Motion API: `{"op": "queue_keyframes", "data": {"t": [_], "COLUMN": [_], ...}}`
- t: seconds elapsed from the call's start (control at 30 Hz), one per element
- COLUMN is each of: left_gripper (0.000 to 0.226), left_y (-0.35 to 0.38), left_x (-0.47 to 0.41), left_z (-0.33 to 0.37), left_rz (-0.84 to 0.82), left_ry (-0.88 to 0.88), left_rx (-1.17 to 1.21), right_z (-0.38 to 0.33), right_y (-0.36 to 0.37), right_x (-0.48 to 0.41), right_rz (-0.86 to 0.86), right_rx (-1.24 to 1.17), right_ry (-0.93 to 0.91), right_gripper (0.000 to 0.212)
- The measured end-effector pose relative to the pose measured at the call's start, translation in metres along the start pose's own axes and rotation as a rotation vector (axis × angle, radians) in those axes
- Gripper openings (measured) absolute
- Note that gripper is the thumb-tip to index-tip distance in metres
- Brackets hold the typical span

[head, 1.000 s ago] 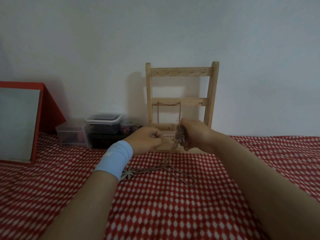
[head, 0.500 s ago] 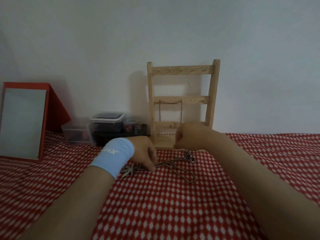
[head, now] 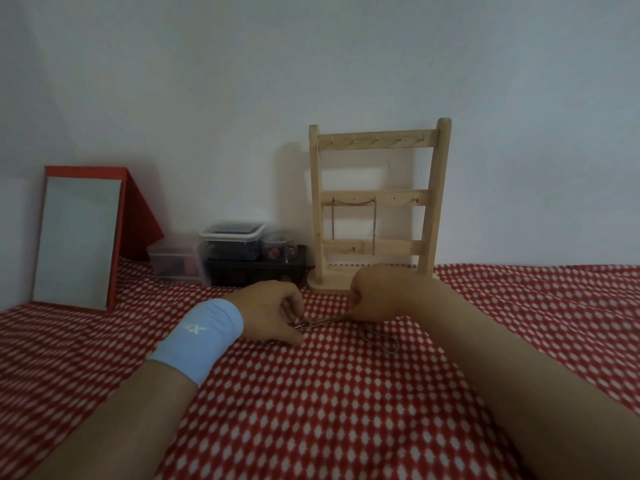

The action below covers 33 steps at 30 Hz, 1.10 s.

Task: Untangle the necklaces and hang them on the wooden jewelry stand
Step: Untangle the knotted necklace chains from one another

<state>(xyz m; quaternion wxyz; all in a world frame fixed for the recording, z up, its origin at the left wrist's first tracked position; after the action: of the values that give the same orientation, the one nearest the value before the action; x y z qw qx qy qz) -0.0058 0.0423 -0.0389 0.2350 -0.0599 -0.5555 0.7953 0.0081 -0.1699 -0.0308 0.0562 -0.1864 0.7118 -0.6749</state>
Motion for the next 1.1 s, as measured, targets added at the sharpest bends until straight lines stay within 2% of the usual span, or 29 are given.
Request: {"op": "queue_keyframes", "data": {"t": [0.1,0.23,0.33,0.43,0.5,0.7,0.83,1.0,1.1], "left_gripper": [0.018,0.017,0.021,0.025,0.026,0.027,0.029,0.032,0.030], "left_y": [-0.001,-0.002,-0.006,-0.016,-0.022,-0.033,-0.039,-0.040,-0.040], "left_x": [0.003,0.001,0.002,0.006,0.008,0.011,0.014,0.014,0.013], "left_z": [0.003,0.001,0.000,0.005,0.007,-0.004,-0.016,-0.022,-0.024], "left_rz": [0.089,0.211,0.287,0.373,0.424,0.519,0.532,0.426,0.297], "left_ry": [0.028,0.066,0.105,0.129,0.121,0.040,-0.017,-0.080,-0.152], "left_rx": [-0.051,-0.065,0.108,0.295,0.373,0.390,0.287,0.241,0.112], "right_z": [-0.008,-0.024,-0.026,-0.025,-0.022,-0.006,0.001,0.005,0.007], "right_y": [-0.002,0.006,0.011,0.007,0.002,0.000,-0.001,-0.005,-0.005], "right_x": [0.003,0.002,-0.001,0.003,0.005,0.005,0.004,0.003,0.002], "right_rz": [0.044,0.123,0.111,0.047,0.042,-0.124,-0.113,-0.058,-0.010], "right_rx": [-0.009,-0.268,-0.436,-0.751,-0.839,-0.768,-0.788,-0.751,-0.730], "right_ry": [-0.057,-0.233,-0.277,-0.333,-0.354,-0.305,-0.241,-0.186,-0.151], "right_gripper": [0.029,0.037,0.027,0.013,0.013,0.018,0.021,0.018,0.014]}}
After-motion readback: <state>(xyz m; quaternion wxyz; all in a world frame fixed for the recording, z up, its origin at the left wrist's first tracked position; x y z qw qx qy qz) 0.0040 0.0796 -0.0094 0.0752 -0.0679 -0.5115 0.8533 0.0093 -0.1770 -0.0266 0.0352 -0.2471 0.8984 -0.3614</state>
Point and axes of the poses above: each hand's wrist, its own x-axis away from the middle knuckle, its own y-axis out of the palm, z = x × y, the point moved 1 cm from there along -x, towards the middle knuckle, and after that the axes turned 5 degrees about -z, right-handed, at the moved point
